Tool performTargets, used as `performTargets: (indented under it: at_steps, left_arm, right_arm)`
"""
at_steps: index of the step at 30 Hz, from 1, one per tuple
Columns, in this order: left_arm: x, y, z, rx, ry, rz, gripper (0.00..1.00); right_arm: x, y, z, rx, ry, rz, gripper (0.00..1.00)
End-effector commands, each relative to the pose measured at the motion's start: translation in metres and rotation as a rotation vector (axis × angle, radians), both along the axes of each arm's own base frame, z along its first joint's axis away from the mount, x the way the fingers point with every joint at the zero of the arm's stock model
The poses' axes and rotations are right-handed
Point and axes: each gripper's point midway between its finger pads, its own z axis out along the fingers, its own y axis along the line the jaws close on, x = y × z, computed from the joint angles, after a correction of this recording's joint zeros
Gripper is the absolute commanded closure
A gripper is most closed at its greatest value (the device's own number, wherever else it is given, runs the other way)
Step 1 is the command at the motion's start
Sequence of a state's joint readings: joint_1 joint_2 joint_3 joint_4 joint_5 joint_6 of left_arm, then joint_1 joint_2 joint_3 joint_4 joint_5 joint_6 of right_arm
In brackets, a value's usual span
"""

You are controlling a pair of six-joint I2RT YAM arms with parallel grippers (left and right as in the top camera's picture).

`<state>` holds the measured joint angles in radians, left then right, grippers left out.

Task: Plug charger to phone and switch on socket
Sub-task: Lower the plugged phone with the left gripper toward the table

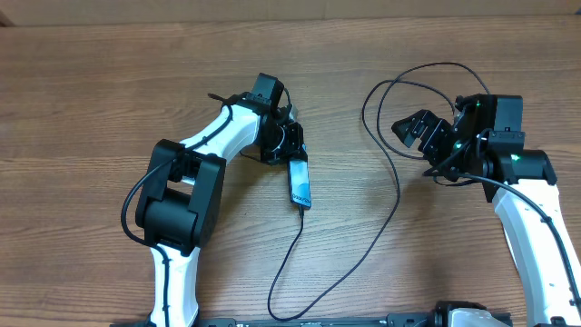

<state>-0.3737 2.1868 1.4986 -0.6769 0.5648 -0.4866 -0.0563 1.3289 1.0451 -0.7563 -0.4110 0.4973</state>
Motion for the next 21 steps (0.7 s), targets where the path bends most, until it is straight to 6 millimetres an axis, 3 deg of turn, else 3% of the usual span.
performTargets:
  at_steps: [1,21]
  left_arm:
    - [0.0001,0.0003,-0.0101,0.023,-0.002,-0.017,0.96]
    - [0.0081,0.0065,-0.0141,0.070,-0.034,0.004,0.93]
  right_arm:
    - [-0.0003,0.0005,0.0036,-0.012,-0.013,0.005,0.00]
    - [-0.0004,0.0006,0.0035,-0.014,-0.014,0.008,0.00]
